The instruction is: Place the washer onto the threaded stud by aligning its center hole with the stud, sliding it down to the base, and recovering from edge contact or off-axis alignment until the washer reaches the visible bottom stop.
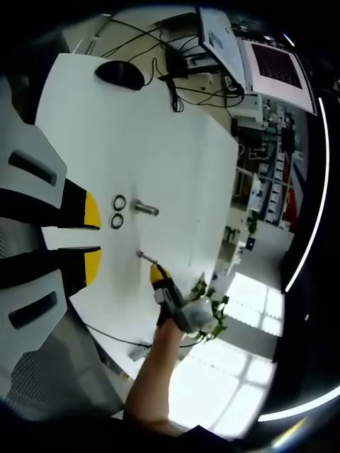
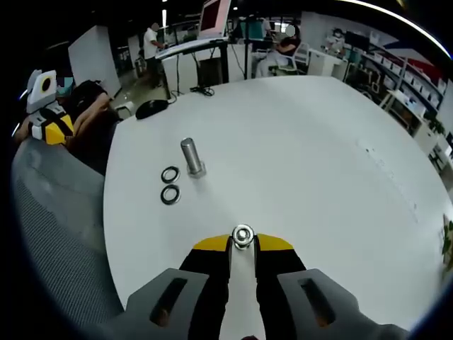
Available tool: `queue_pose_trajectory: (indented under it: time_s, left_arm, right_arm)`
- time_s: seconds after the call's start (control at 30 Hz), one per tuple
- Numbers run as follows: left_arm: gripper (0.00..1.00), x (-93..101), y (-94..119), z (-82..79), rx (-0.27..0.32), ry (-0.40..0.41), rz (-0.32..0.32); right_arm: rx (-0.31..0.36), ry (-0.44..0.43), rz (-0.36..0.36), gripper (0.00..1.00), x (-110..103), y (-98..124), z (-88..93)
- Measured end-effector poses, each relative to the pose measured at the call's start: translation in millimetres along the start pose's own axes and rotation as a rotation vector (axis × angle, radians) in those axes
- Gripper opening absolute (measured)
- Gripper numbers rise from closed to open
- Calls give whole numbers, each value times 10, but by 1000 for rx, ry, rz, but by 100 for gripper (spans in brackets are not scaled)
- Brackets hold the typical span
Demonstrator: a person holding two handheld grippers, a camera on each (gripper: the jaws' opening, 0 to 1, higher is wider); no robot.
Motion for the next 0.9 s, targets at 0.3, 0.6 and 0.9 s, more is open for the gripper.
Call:
queue_pose_trajectory:
  time_s: [0.3, 0.6, 0.9]
  left_arm:
    - [7, 0, -3, 3, -2, 1, 1]
    - [7, -2, -5, 3, -5, 2, 0]
    - [7, -6, -2, 7, -9, 2, -1]
  right_arm:
    - [-27, 5, 6, 3, 74, -26, 51]
    - [-38, -16, -1, 3, 89, -47, 101]
    - [18, -203, -57, 7, 140, -291, -172]
Point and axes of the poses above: the point that each gripper's makers call its tool centre point, and the gripper's own axes: y roughly backward along the fingers, x roughly to its right, z roughly out of its underside, the point moved 6 cm from there along y, roughly backward along the fingers, and after that the axes turned 9 degrees about -y, right-handed, at the moved point
